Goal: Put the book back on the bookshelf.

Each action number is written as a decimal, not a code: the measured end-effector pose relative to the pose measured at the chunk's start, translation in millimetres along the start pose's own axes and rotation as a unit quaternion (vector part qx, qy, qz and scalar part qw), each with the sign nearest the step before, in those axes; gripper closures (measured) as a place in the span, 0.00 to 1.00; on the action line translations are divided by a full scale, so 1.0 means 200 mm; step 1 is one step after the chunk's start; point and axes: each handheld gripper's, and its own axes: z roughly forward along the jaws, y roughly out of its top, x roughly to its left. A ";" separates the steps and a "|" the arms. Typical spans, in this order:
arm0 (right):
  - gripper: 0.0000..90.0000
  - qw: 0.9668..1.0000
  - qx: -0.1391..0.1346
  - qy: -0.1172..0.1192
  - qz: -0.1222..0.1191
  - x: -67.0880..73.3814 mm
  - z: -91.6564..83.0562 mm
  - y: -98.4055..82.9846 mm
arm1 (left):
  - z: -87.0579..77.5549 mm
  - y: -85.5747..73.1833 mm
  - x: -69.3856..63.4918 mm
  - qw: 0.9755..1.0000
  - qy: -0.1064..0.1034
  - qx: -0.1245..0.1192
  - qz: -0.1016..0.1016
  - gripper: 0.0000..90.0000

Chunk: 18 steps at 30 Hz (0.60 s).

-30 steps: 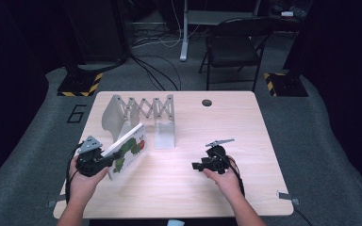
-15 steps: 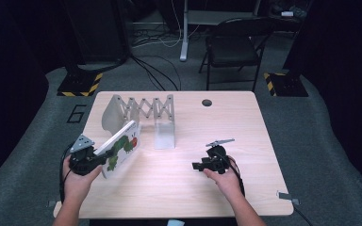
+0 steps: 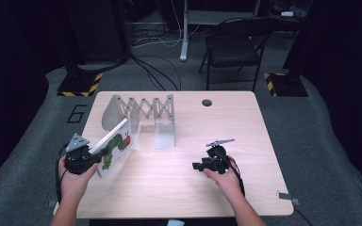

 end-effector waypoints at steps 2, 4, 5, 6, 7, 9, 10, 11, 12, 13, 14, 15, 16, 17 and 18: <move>0.51 1.000 -0.002 0.000 -0.003 0.00 0.00 0.00 | 0.00 0.00 0.01 1.000 0.003 -0.002 -0.003 0.84; 0.51 1.000 0.001 0.002 0.002 0.00 0.00 0.00 | 0.01 0.01 0.02 1.000 0.009 0.006 -0.002 0.84; 0.51 1.000 0.003 0.001 0.007 0.00 0.00 0.00 | 0.02 0.01 0.02 1.000 0.013 0.005 -0.001 0.84; 0.51 1.000 -0.002 0.002 0.004 0.00 0.00 0.00 | 0.02 0.02 0.02 1.000 0.017 0.003 -0.001 0.84; 0.51 1.000 -0.003 0.002 0.004 -0.01 0.00 0.00 | 0.02 0.02 0.02 1.000 0.019 0.007 0.000 0.84; 0.51 1.000 0.001 0.003 0.006 -0.01 -0.01 0.00 | 0.03 0.04 0.02 1.000 0.027 0.007 -0.001 0.84; 0.51 1.000 -0.002 0.003 0.005 -0.01 -0.01 0.00 | 0.03 0.04 0.02 1.000 0.027 0.007 -0.001 0.84; 0.51 1.000 -0.002 0.002 0.006 -0.01 -0.01 0.00 | 0.04 0.05 0.02 0.999 0.031 0.000 -0.007 0.84; 0.51 1.000 -0.002 0.002 0.006 -0.01 -0.01 0.00 | 0.04 0.05 0.02 0.999 0.031 0.000 -0.007 0.84; 0.51 1.000 -0.004 0.003 0.007 -0.02 -0.01 0.00 | 0.05 0.07 0.02 0.999 0.032 0.002 -0.009 0.84; 0.51 1.000 -0.004 0.003 0.007 -0.02 -0.01 0.00 | 0.05 0.07 0.02 0.999 0.032 0.002 -0.009 0.84; 0.51 1.000 -0.003 0.003 0.010 -0.01 -0.01 0.00 | 0.06 0.09 0.02 0.999 0.035 0.000 -0.009 0.84; 0.51 1.000 -0.004 0.003 0.007 -0.01 -0.01 0.00 | 0.07 0.09 0.02 0.999 0.036 0.000 -0.009 0.84; 0.51 1.000 -0.004 0.003 0.007 -0.01 -0.01 0.00 | 0.07 0.09 0.02 0.999 0.036 0.000 -0.009 0.84; 0.51 1.000 -0.005 0.003 0.006 -0.01 -0.01 0.00 | 0.08 0.11 0.01 0.999 0.039 0.002 -0.004 0.84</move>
